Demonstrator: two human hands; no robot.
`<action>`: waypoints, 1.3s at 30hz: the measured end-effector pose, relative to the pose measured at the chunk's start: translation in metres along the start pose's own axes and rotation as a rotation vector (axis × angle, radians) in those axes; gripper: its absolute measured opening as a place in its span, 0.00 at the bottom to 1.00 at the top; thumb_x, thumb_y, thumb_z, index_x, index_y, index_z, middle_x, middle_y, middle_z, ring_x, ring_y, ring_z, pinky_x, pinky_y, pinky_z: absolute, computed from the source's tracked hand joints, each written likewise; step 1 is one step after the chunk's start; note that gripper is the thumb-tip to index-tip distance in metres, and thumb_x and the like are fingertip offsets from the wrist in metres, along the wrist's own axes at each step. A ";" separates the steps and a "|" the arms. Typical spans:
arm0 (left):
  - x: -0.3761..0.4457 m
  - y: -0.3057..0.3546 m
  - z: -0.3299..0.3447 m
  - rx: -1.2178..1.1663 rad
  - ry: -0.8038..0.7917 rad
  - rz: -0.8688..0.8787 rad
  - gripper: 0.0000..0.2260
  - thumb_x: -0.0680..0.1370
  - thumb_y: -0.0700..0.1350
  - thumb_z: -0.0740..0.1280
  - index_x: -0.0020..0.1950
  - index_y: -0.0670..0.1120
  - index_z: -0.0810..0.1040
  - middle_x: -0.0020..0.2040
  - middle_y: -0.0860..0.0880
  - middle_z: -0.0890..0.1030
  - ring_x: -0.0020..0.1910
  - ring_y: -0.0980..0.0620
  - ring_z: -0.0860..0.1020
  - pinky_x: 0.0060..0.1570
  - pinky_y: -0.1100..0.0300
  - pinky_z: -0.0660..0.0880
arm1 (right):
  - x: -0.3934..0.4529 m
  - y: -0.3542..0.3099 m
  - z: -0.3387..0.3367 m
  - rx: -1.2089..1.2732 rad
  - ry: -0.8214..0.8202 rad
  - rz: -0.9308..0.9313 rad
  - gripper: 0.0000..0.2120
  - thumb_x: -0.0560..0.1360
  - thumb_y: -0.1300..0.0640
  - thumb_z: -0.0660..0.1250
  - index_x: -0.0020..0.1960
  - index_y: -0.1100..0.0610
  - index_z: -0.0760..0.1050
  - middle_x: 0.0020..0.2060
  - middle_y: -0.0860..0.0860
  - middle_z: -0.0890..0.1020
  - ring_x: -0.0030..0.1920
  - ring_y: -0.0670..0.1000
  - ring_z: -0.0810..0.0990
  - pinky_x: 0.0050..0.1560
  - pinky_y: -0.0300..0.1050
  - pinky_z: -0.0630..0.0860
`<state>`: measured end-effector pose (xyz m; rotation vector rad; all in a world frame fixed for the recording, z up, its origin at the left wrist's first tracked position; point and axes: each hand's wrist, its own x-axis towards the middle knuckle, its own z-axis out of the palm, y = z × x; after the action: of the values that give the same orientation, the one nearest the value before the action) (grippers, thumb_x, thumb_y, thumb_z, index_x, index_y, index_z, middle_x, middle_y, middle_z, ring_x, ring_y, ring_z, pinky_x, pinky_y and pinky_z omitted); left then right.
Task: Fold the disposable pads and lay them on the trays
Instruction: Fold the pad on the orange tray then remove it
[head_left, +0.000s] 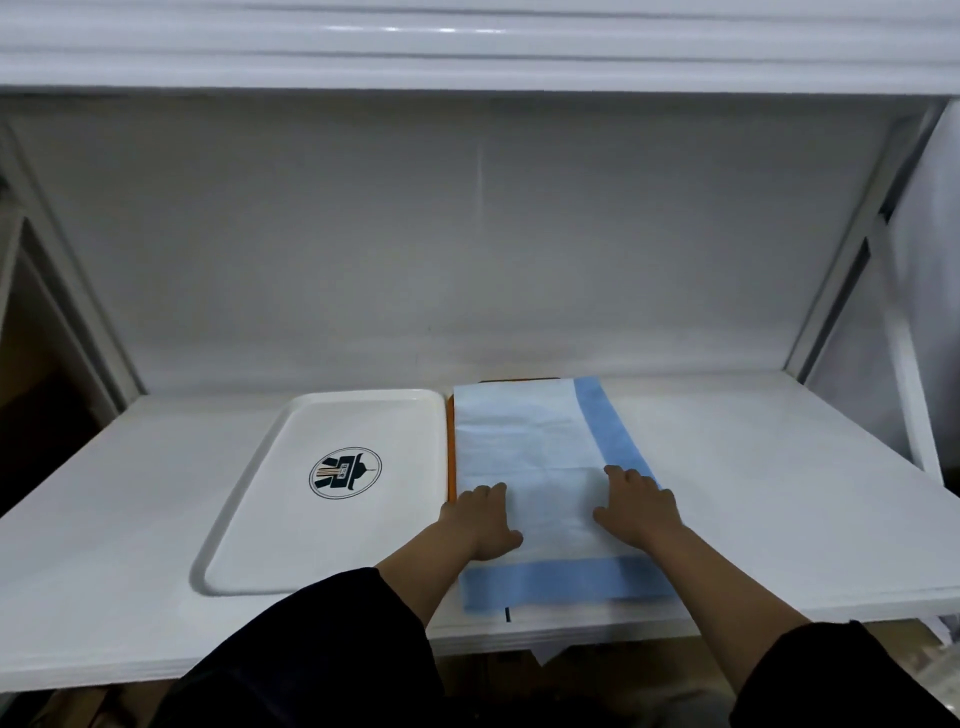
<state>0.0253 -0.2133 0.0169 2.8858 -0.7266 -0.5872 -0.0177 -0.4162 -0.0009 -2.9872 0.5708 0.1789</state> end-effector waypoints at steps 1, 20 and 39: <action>0.002 0.000 0.002 0.001 -0.002 0.001 0.34 0.78 0.56 0.60 0.78 0.46 0.49 0.76 0.44 0.58 0.74 0.43 0.60 0.69 0.47 0.62 | 0.002 0.002 0.002 -0.002 -0.004 0.016 0.28 0.77 0.49 0.58 0.74 0.55 0.55 0.69 0.55 0.66 0.68 0.57 0.65 0.63 0.50 0.64; 0.012 -0.006 0.017 0.033 -0.146 0.021 0.33 0.79 0.57 0.58 0.78 0.47 0.47 0.77 0.44 0.55 0.75 0.42 0.58 0.73 0.47 0.54 | 0.014 0.028 0.015 -0.031 0.100 0.167 0.20 0.75 0.57 0.60 0.66 0.56 0.63 0.59 0.54 0.69 0.59 0.55 0.71 0.50 0.45 0.67; -0.005 0.003 0.036 0.194 -0.054 0.383 0.34 0.74 0.48 0.68 0.76 0.47 0.56 0.73 0.44 0.63 0.69 0.43 0.66 0.64 0.47 0.68 | -0.007 -0.009 0.021 0.177 -0.051 -0.383 0.13 0.79 0.50 0.60 0.60 0.51 0.75 0.60 0.48 0.76 0.58 0.48 0.75 0.56 0.45 0.72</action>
<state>0.0063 -0.2141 -0.0136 2.7870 -1.3708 -0.5718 -0.0230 -0.4029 -0.0199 -2.8387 0.0025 0.1633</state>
